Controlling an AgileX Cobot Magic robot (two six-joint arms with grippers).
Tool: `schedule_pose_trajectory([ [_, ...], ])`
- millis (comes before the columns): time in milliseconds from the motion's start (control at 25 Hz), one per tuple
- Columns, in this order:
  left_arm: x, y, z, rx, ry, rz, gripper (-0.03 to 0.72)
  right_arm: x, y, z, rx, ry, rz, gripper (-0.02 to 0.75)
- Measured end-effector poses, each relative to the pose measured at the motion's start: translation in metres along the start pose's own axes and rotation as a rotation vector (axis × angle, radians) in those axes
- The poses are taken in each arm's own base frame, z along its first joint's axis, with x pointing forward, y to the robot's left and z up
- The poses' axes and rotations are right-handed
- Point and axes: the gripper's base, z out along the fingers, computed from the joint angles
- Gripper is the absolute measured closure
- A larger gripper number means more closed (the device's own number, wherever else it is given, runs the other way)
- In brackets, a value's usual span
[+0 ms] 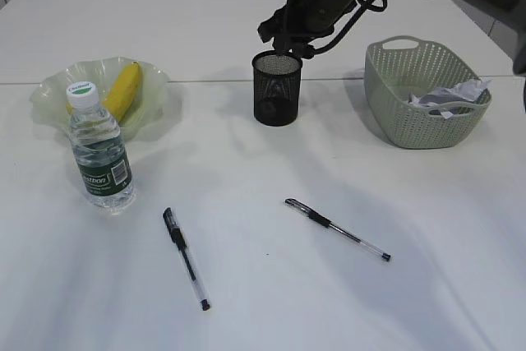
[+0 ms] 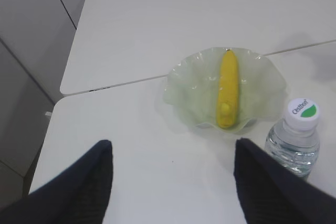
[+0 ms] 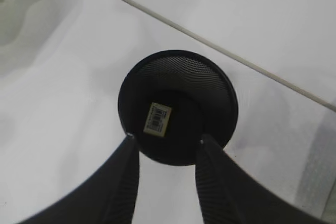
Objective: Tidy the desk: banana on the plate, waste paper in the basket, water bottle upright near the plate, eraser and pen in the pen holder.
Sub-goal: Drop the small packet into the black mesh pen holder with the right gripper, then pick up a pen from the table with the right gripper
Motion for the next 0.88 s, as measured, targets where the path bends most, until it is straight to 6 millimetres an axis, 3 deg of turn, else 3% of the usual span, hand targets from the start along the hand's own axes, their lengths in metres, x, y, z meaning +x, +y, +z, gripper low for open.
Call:
schedule_pose_trajectory([
  [120, 0.000, 0.000, 0.000, 0.000, 0.000, 0.000, 0.171, -0.001, 0.003, -0.012, -0.038, 0.025, 0.002, 0.463],
  [400, 0.000, 0.000, 0.000, 0.000, 0.002, 0.000, 0.171, -0.017, 0.005, -0.064, -0.073, -0.037, -0.021, 0.456],
  [880, 0.000, 0.000, 0.000, 0.000, 0.002, 0.000, 0.171, 0.012, 0.013, -0.080, -0.118, 0.089, -0.082, 0.456],
])
